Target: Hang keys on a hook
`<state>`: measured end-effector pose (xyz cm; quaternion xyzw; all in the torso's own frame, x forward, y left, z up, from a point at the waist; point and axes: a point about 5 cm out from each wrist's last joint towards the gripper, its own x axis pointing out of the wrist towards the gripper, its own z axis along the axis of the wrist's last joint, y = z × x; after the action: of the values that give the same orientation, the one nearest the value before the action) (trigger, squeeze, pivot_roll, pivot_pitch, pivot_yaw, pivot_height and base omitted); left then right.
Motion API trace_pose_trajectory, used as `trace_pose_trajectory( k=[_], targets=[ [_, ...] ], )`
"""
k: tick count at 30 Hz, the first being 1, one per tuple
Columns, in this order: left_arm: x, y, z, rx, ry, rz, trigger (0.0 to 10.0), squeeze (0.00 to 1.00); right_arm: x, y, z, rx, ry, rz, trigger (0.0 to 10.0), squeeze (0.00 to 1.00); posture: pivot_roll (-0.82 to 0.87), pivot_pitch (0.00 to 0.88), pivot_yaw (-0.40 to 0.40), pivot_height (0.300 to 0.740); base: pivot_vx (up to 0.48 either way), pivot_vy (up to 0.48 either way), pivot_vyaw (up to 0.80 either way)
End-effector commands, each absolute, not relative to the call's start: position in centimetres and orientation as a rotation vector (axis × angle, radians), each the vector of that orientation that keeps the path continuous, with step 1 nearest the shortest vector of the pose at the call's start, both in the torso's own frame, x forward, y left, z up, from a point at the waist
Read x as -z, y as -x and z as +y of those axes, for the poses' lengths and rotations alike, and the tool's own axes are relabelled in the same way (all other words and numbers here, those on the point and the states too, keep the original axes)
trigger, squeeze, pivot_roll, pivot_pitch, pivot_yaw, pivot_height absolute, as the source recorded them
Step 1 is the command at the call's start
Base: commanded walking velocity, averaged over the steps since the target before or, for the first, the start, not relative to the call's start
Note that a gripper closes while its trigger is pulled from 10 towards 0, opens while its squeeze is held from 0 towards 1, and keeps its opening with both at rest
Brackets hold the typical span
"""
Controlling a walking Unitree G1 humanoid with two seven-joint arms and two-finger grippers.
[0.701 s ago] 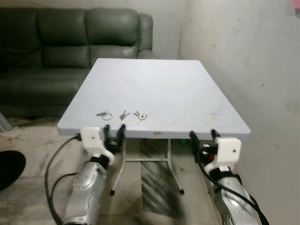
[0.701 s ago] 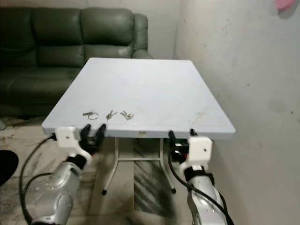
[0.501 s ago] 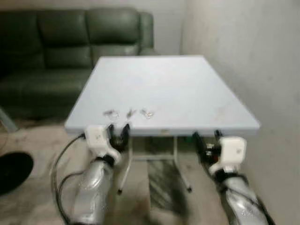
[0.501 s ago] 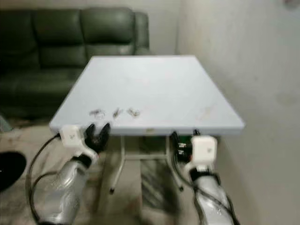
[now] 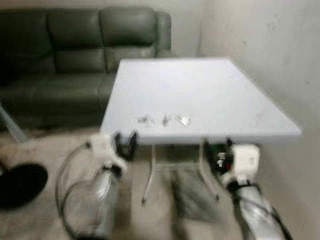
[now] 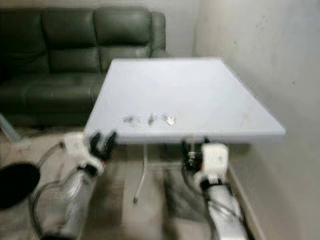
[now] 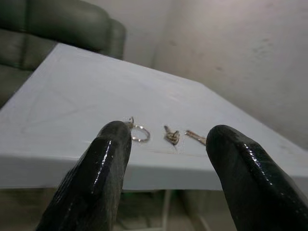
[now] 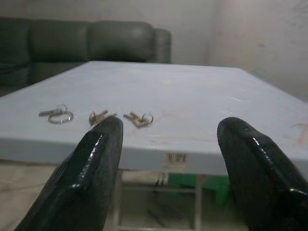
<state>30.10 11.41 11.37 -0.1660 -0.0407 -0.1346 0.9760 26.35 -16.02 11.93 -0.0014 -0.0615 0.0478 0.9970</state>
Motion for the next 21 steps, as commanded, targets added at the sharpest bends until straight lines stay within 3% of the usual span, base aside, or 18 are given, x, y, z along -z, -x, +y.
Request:
trace_pose_trajectory(
  k=[1,10,16,21],
  targets=[
    [-11.42,-30.21,12.32,0.248,0.311,-0.084,10.0,0.0,-12.34,-26.44,-15.36,-0.117,-0.012,-0.139,10.0,0.0,-0.07,0.0,-0.021,0.74,0.0,0.48,0.0],
    [-11.33,-30.28,12.36,0.24,0.311,-0.078,10.0,0.0,-12.25,-26.44,-15.27,-0.12,-0.011,-0.136,10.0,0.0,-0.07,0.0,-0.021,0.74,0.0,0.433,0.0],
    [-11.25,-30.25,12.33,0.234,0.29,-0.076,10.0,0.0,-12.22,-26.4,-15.21,-0.121,-0.005,-0.134,10.0,0.0,-0.07,0.0,-0.02,0.74,0.0,0.0,0.0],
    [-11.16,-30.28,12.3,0.224,0.294,-0.066,10.0,0.0,-12.2,-26.41,-15.23,-0.122,0.003,-0.131,10.0,0.0,-0.07,0.0,-0.021,0.74,0.0,0.0,0.8]
  ],
)
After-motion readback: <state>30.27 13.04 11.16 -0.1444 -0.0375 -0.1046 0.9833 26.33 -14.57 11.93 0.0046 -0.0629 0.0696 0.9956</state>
